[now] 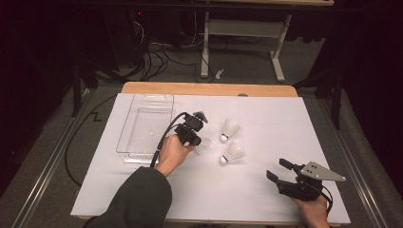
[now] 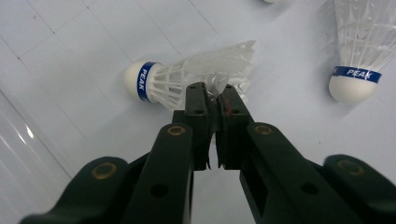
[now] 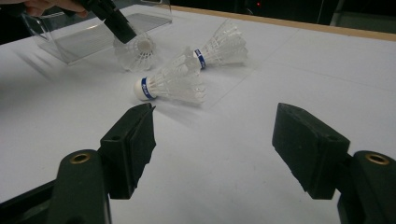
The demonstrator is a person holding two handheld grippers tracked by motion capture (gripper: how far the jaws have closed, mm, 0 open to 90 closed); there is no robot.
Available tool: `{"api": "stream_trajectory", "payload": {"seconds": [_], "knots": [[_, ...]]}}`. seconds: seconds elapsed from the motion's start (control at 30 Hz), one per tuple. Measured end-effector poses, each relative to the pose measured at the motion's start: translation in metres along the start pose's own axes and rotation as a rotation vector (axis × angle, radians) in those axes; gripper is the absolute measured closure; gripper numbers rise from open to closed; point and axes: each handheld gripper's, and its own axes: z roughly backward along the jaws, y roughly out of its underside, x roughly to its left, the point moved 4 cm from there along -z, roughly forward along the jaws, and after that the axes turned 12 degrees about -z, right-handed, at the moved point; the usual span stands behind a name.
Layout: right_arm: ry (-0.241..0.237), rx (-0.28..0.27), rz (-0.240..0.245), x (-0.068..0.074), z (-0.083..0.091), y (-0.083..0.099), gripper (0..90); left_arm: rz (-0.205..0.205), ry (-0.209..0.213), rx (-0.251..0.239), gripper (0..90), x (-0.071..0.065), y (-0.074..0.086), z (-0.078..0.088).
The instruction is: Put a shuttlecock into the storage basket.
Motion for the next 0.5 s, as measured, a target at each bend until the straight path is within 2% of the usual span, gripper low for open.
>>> {"api": "stream_trajectory", "payload": {"seconds": [0.5], "knots": [[0.001, -0.001, 0.001, 0.0001, -0.0001, 0.0, 30.1, -0.004, -0.03, -0.01, 89.7, 0.0057, 0.0042, 0.0082]]}}
